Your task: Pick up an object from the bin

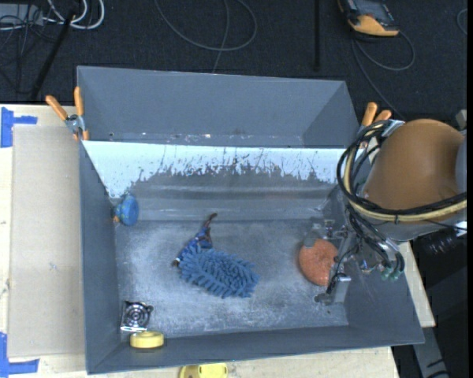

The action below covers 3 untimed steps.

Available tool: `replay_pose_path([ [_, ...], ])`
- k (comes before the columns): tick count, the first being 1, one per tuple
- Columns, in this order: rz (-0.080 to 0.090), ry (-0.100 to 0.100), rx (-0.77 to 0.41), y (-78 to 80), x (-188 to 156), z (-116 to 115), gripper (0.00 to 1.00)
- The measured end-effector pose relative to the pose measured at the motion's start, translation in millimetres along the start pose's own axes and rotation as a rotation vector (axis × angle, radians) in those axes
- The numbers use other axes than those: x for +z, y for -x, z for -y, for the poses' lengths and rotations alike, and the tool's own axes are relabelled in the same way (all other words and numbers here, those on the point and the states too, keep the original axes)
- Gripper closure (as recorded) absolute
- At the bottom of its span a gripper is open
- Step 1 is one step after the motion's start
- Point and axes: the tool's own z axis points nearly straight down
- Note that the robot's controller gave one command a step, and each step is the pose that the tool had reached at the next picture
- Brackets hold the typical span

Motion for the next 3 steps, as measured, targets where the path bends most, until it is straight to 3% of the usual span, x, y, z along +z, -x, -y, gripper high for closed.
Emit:
replay_pose_path([
  [1,0.008,-0.001,0.006,14.6,49,18,0.0],
  [2,0.005,0.0,0.083,46.7,101,42,0.0],
  [3,0.004,0.001,0.121,36.9,124,67,0.0],
])
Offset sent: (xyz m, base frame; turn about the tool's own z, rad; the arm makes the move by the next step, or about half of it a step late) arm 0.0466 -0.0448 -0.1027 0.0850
